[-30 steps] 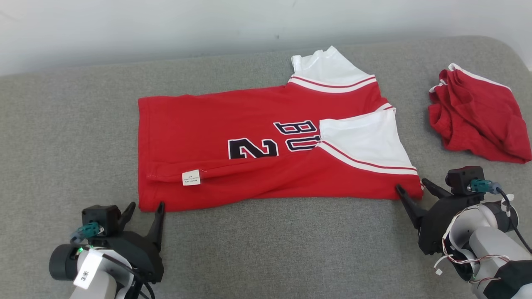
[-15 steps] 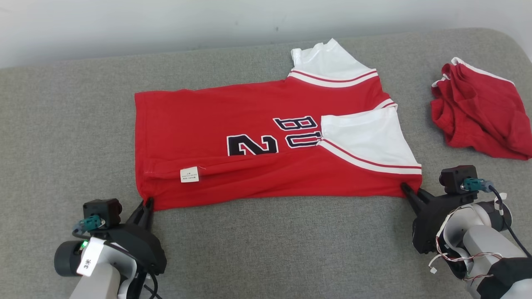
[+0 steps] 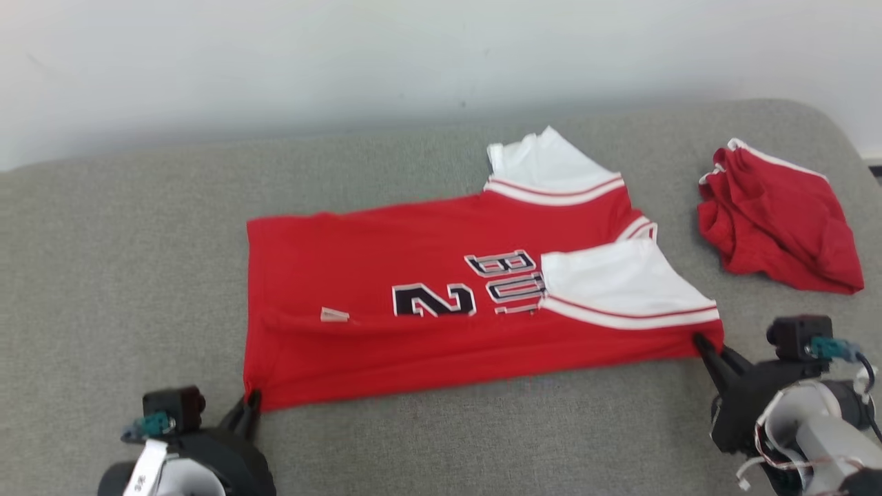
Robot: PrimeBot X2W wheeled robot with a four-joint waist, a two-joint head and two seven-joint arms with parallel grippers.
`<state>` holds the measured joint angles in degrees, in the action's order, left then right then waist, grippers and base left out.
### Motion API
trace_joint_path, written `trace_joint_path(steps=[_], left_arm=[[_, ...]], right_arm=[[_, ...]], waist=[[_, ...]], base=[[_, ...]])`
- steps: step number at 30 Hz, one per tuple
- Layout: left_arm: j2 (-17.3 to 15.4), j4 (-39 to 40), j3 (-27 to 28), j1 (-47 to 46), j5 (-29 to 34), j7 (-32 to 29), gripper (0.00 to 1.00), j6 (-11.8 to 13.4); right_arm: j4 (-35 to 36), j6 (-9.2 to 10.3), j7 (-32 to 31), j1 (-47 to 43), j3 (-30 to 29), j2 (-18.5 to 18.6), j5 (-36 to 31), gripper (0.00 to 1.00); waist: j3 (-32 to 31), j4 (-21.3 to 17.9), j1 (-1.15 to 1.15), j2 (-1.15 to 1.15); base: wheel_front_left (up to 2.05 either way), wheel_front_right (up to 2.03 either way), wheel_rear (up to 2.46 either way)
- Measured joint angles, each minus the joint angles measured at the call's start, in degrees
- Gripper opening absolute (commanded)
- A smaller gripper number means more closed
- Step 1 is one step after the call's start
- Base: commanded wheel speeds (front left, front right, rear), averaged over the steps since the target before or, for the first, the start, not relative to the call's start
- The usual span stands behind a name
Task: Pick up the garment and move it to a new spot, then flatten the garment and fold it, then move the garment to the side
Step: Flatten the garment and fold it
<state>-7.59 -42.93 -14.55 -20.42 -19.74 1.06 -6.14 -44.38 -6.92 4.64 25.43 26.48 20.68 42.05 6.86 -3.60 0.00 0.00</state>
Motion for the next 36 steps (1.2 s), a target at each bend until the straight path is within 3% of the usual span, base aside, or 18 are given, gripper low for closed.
trace_joint_path(steps=[13, 30, 31, 32, 33, 36], left_arm=[[-0.51, 4.36, -0.31, 10.43, -2.64, -0.37, 0.0, -0.44], [-1.09, 6.83, -0.25, 13.01, -2.93, -4.1, 0.0, 0.6], [-1.09, 6.97, -0.25, 13.01, -2.97, -4.34, 0.35, 0.65], [-1.1, 7.08, -0.29, 13.01, -2.97, -4.49, 0.88, 0.82], [-1.1, 7.23, -0.33, 13.03, -2.97, -4.56, 1.0, 1.09], [-1.16, 8.54, 0.49, 13.27, -3.54, -4.55, 1.0, 1.08]], right_arm=[[6.2, -0.23, 0.0, -12.18, 0.24, 2.24, 3.14, 0.0], [11.99, -0.22, -5.94, -17.96, 1.11, 3.39, 6.78, 0.0], [12.43, -0.13, -6.01, -17.96, 0.88, 3.46, 6.94, 0.45], [12.94, -0.14, -6.17, -17.96, 0.63, 3.53, 7.25, 0.87], [13.29, -0.13, -6.19, -17.96, 0.38, 3.54, 7.53, 1.0], [14.32, 0.14, -6.42, -18.07, -0.52, 3.86, 8.27, 1.0]], waist=[[-6.4, 0.89, -0.01, 0.0], [-6.42, 0.9, -0.01, 0.01], [-6.4, 0.94, -0.01, 0.0], [-6.4, 0.97, -0.01, 0.0], [-6.43, 0.99, -0.01, 0.0], [-6.55, 1.05, -0.01, 0.0]], base=[[0.0, 0.0, 0.0], [0.0, 0.0, 0.0], [0.0, 0.0, 0.0], [0.0, 0.0, 0.0], [0.0, 0.0, 0.0], [0.0, 0.0, 0.0]])
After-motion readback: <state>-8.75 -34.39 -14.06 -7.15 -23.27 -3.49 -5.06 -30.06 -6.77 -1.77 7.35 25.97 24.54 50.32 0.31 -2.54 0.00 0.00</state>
